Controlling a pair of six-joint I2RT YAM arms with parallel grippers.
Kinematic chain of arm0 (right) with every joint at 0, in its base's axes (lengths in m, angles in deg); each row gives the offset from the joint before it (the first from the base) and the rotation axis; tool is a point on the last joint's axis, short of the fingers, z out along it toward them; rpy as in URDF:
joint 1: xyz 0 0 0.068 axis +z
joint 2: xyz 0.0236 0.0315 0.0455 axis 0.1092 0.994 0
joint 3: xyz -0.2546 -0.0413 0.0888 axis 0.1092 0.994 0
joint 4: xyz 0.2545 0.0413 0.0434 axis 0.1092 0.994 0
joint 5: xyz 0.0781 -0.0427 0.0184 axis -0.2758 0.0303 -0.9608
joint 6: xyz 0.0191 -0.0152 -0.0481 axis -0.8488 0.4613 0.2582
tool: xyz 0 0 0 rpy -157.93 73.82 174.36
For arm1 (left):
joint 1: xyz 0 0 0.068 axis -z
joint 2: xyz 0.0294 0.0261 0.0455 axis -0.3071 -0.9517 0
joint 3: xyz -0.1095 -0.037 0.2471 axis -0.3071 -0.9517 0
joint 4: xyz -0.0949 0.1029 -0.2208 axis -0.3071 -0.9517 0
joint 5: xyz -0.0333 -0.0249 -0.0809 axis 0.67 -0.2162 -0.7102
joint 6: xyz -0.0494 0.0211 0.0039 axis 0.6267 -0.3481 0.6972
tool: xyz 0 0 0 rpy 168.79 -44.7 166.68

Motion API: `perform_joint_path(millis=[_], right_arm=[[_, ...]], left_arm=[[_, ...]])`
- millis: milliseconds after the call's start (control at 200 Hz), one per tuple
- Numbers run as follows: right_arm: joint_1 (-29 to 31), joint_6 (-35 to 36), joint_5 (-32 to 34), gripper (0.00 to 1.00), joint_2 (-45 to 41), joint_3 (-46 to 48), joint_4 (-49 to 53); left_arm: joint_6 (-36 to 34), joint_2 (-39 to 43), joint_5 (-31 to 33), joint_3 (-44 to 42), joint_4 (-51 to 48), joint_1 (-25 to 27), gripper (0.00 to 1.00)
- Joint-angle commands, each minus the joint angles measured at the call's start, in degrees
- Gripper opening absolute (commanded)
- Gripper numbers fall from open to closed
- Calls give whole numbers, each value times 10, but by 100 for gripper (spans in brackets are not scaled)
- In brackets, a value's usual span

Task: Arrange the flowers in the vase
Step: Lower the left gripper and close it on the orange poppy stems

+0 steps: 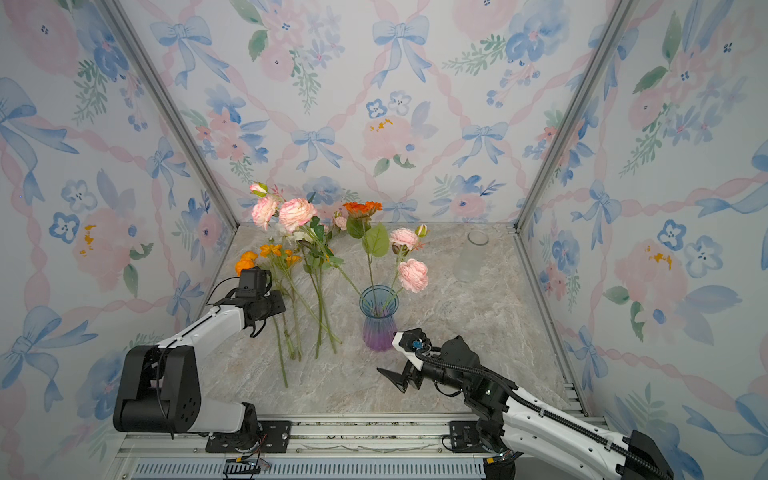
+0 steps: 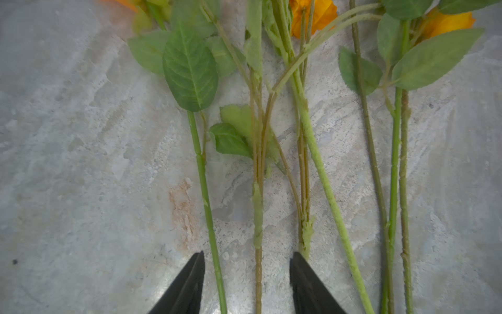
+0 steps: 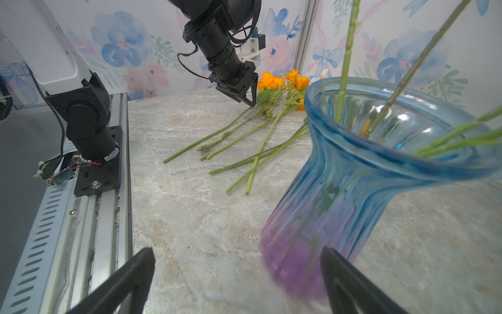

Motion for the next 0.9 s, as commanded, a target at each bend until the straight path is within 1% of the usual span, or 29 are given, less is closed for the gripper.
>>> perform_joint_path(millis=[0,130,245,435,520,700,750,825,895], right_arm=[[8,2,0,97,12,-20,-18],[8,2,1,97,11,-20,-19],[8,3,6,97,2,-17,-17],[7,6,15,97,-7,-14,-14],[8,6,16,97,-6,-15,-12],[7,6,15,97,-6,-15,-13],[6,7,18,97,-6,-15,-12],[4,9,21,97,-5,-14,-13],[0,8,19,97,-7,-15,-9]], left_arm=[[-12,-26,-19,18,-3,-2,46],[-18,-61,9,38,-3,-2,43],[-21,-87,7,52,-3,-2,40],[-24,-128,6,74,-3,-2,32],[-21,-132,2,76,-3,-2,31],[-29,-138,-2,77,-3,-1,25],[-27,-138,-11,78,-3,-2,20],[-24,-136,-22,79,-3,-1,9],[-24,-130,-25,78,-3,-1,2]])
